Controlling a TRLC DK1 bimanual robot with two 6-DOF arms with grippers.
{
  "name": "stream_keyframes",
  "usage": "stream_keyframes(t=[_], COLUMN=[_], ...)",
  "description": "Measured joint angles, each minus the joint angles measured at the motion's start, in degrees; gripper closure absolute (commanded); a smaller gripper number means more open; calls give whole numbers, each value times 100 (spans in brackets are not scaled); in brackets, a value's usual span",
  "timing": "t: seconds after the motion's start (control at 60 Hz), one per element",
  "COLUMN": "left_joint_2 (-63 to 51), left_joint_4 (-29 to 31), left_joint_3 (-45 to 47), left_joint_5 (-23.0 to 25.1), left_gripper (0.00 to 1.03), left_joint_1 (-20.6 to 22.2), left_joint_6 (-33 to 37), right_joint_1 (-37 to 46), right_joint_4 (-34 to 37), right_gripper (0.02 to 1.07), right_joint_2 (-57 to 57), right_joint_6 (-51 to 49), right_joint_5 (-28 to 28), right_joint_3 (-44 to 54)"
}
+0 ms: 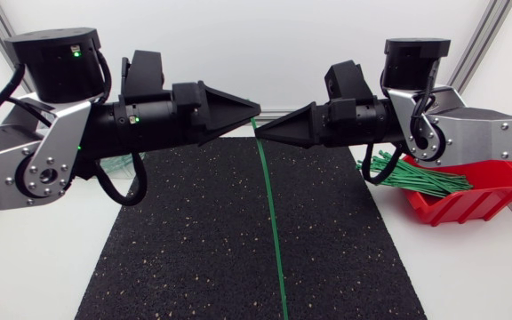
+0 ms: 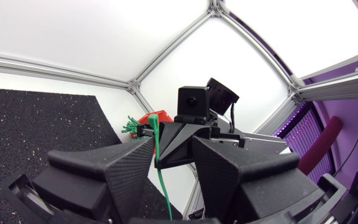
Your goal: Take a green cable tie from the red box, thread the tail through the head to close it, then place it in the transparent bin on the left.
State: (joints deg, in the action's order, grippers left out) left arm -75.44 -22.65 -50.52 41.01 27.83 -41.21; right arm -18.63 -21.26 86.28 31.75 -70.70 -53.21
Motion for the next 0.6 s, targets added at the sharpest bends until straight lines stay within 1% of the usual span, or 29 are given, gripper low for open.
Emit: stream_keyframes(t=[0.167, 0.233, 0.283, 0.383, 0.483, 0.6], left_joint_2=[-48, -48, -48, -48, -48, -50], left_joint_4=[-35, -39, -39, -42, -39, -39], left_joint_3=[2, 2, 2, 2, 2, 2], left_joint_5=[-39, -59, -61, -61, -83, -87], left_gripper=[73, 74, 80, 81, 86, 86], left_joint_1=[0, 0, 0, 0, 0, 0], left_joint_6=[-39, -42, -39, -42, -44, -83], right_joint_1=[0, 0, 0, 0, 0, 0], right_joint_4=[0, 0, 0, 0, -2, -20], right_gripper=[101, 101, 101, 101, 101, 101], right_joint_2=[0, 0, 0, 0, 0, 0], right_joint_6=[2, 0, 0, 0, 0, 0], right_joint_5=[0, 0, 0, 0, 0, -2], right_joint_3=[0, 0, 0, 0, 0, 0])
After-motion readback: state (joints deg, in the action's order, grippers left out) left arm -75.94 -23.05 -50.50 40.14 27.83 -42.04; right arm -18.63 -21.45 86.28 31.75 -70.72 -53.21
